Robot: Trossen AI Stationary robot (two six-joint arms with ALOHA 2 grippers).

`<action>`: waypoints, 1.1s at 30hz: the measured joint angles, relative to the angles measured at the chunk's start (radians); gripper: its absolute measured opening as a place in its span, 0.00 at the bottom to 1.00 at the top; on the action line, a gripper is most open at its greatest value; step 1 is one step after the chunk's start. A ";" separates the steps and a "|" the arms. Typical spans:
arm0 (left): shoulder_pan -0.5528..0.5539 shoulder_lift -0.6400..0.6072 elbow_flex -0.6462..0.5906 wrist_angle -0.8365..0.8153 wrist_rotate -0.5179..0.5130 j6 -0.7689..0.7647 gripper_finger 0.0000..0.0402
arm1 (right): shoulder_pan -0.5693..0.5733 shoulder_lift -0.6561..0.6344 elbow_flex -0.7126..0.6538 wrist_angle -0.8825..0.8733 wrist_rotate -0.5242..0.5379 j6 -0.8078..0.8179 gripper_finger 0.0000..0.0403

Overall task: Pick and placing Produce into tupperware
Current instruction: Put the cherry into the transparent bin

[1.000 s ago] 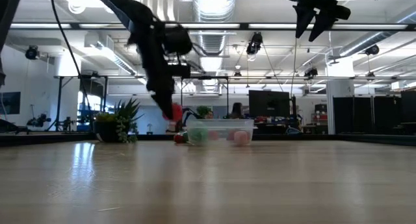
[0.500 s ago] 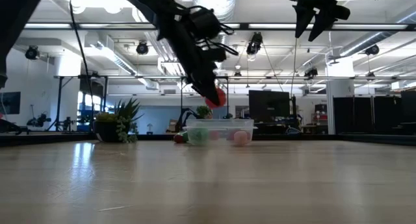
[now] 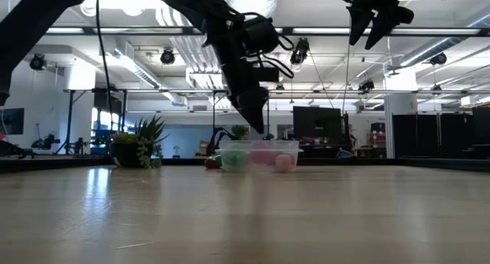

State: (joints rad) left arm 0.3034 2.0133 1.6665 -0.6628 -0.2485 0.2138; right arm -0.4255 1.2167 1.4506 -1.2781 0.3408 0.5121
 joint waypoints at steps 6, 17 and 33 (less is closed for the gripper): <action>0.005 -0.053 -0.001 -0.052 0.000 0.003 0.79 | 0.000 0.000 0.000 0.000 0.000 -0.014 0.59; 0.210 -0.066 -0.085 -0.262 0.478 -0.194 0.79 | 0.000 0.000 0.000 -0.005 -0.012 -0.059 0.59; 0.303 -0.079 -0.162 -0.258 0.291 -0.246 0.67 | 0.000 0.000 0.000 0.006 0.000 -0.008 0.59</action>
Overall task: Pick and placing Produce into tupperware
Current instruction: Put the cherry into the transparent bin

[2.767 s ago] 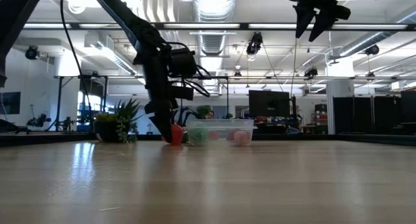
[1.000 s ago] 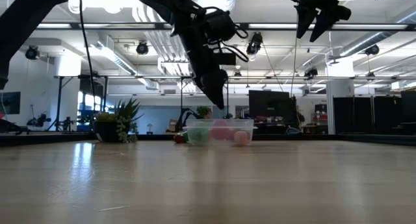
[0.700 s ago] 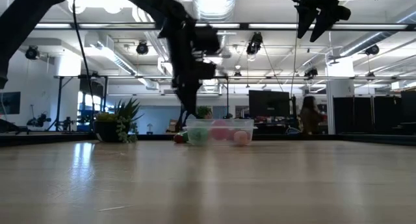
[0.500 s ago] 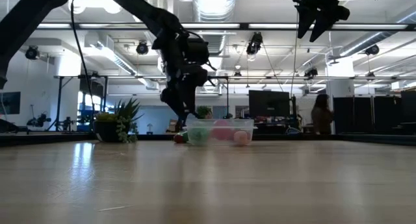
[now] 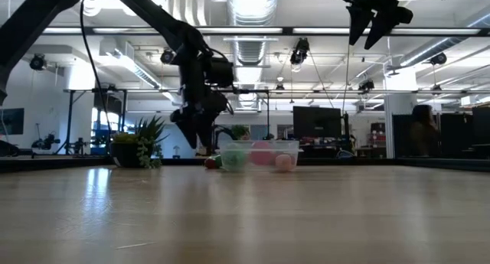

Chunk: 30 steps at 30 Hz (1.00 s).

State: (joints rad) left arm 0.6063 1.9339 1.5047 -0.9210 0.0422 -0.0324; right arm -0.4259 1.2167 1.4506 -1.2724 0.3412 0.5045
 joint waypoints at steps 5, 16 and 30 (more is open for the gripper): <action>-0.034 -0.016 -0.017 0.024 0.001 0.235 0.56 | 0.000 0.000 0.000 0.008 0.000 0.000 0.59; -0.082 -0.209 -0.302 0.358 -0.031 0.240 0.47 | 0.000 0.000 0.000 0.004 0.004 0.019 0.59; -0.106 -0.342 -0.599 0.728 -0.165 0.015 0.47 | 0.000 0.000 0.000 0.018 0.029 0.019 0.58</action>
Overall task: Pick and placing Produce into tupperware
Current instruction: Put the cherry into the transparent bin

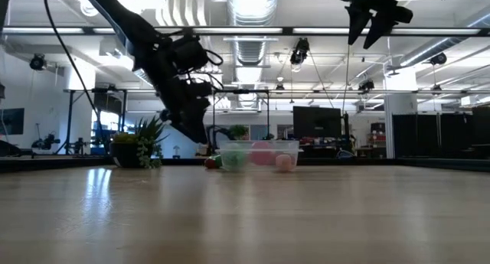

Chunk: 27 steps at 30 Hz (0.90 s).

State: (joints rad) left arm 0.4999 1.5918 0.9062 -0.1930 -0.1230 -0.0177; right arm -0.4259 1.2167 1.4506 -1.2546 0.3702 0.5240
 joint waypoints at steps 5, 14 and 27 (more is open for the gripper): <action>0.000 0.043 -0.027 0.126 0.009 -0.003 0.47 | 0.000 0.000 0.000 0.010 0.000 0.004 0.57; -0.004 0.111 -0.030 0.154 0.017 -0.003 0.47 | 0.000 0.000 0.000 0.003 -0.002 0.052 0.57; -0.004 0.162 -0.020 0.184 0.018 -0.002 0.47 | 0.000 0.000 0.000 0.003 -0.002 0.060 0.57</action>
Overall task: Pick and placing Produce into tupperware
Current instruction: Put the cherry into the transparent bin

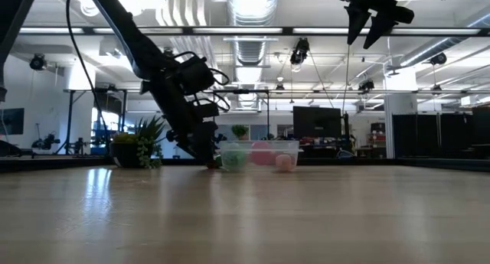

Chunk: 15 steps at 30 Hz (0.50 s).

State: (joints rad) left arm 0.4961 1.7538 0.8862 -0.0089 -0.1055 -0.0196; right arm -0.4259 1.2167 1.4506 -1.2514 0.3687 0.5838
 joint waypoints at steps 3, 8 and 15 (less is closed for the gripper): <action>0.000 0.000 0.005 0.007 -0.002 0.004 0.47 | 0.000 0.000 0.000 0.000 0.000 0.000 0.57; 0.002 0.000 0.003 0.003 -0.030 0.007 0.44 | 0.000 0.000 0.000 0.002 0.000 0.004 0.57; 0.015 0.000 -0.001 0.011 -0.058 0.036 0.35 | 0.000 0.000 0.000 0.003 0.000 0.012 0.57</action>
State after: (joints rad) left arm 0.5111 1.7538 0.8856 0.0022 -0.1638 0.0162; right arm -0.4259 1.2167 1.4506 -1.2488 0.3687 0.5957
